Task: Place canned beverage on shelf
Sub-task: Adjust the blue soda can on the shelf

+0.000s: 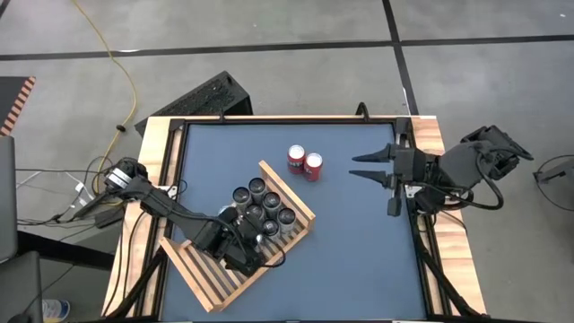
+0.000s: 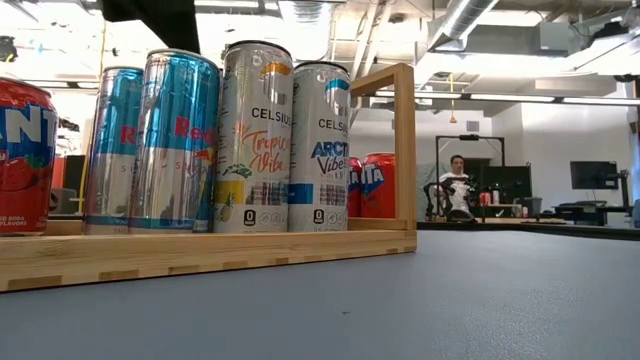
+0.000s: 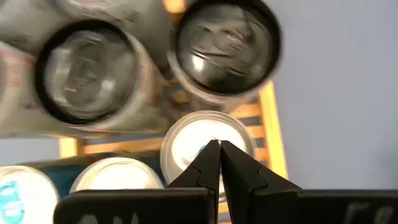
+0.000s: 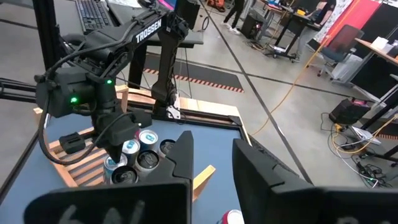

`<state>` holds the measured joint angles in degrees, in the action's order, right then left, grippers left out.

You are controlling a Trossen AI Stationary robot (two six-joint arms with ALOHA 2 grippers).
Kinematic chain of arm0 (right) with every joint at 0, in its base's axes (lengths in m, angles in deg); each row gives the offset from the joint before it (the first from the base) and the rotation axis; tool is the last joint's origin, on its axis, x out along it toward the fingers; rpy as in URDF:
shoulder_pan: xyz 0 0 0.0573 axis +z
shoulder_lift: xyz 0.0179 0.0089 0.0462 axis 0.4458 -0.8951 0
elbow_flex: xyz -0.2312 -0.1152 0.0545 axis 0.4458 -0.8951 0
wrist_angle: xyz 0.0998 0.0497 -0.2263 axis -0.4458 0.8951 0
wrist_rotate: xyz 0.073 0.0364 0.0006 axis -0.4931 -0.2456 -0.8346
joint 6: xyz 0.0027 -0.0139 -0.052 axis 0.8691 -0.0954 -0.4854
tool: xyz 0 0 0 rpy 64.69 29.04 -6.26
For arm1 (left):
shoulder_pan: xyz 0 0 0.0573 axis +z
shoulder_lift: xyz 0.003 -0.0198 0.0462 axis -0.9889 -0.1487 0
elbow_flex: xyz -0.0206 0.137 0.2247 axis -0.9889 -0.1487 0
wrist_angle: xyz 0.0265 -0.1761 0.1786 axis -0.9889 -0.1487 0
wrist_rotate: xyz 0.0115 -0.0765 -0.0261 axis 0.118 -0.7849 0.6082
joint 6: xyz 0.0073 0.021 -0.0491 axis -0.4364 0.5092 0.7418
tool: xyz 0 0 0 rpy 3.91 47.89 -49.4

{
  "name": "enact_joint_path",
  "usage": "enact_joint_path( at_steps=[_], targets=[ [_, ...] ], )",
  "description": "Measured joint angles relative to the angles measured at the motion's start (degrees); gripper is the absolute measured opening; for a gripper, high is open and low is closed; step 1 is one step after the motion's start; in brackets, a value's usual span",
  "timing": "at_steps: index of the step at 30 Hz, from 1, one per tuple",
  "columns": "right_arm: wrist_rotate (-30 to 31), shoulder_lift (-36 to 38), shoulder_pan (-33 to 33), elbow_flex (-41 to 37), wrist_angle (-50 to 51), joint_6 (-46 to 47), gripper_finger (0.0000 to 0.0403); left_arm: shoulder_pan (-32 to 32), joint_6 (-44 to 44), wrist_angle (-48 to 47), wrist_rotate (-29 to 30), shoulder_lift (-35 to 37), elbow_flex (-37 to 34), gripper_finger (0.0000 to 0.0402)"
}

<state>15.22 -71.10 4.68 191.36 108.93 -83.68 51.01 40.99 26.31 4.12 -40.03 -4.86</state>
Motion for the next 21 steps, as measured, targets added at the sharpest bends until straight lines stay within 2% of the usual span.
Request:
enact_joint_path(
  at_steps=[21],
  targets=[
    [0.0,0.0,0.0,0.0,1.7,-1.2,0.0085,-1.9,4.8,-1.4,-6.5,-1.1,2.5,0.0000]
  ],
)
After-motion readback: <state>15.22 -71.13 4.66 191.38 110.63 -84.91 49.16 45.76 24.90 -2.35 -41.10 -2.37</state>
